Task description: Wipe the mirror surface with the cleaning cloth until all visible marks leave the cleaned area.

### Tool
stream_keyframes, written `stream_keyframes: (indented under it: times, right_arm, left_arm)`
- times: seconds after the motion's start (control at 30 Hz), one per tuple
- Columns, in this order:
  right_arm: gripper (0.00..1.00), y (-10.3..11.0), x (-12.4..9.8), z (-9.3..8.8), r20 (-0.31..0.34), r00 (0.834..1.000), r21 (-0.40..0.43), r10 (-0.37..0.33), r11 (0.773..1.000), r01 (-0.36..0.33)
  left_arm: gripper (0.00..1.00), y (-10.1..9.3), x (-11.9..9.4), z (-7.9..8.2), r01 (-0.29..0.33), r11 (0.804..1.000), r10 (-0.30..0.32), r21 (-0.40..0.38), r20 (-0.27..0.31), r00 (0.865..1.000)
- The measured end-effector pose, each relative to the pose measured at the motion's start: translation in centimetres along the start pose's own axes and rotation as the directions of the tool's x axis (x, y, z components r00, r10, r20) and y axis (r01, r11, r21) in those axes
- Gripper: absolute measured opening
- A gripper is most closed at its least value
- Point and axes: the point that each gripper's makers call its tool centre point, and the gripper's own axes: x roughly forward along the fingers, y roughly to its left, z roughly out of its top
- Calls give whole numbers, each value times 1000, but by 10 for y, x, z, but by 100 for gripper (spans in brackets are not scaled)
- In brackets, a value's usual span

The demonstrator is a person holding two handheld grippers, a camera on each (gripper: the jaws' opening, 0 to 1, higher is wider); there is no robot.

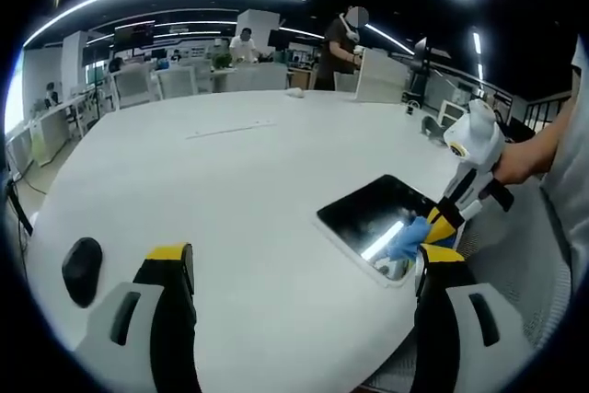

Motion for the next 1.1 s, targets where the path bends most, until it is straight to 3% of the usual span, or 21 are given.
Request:
stream_keyframes:
  times: [0.5,1.1]
  right_arm:
    - [0,-11,4,13,-7,999,-3,-36,999,36]
    - [0,-36,13,50,12,998,-18,-68,998,68]
  left_arm:
    - [99,0,4,-2,11,1000,-11,3,-11,1000]
    - [99,-2,2,-2,6,1000,-6,-15,7,1000]
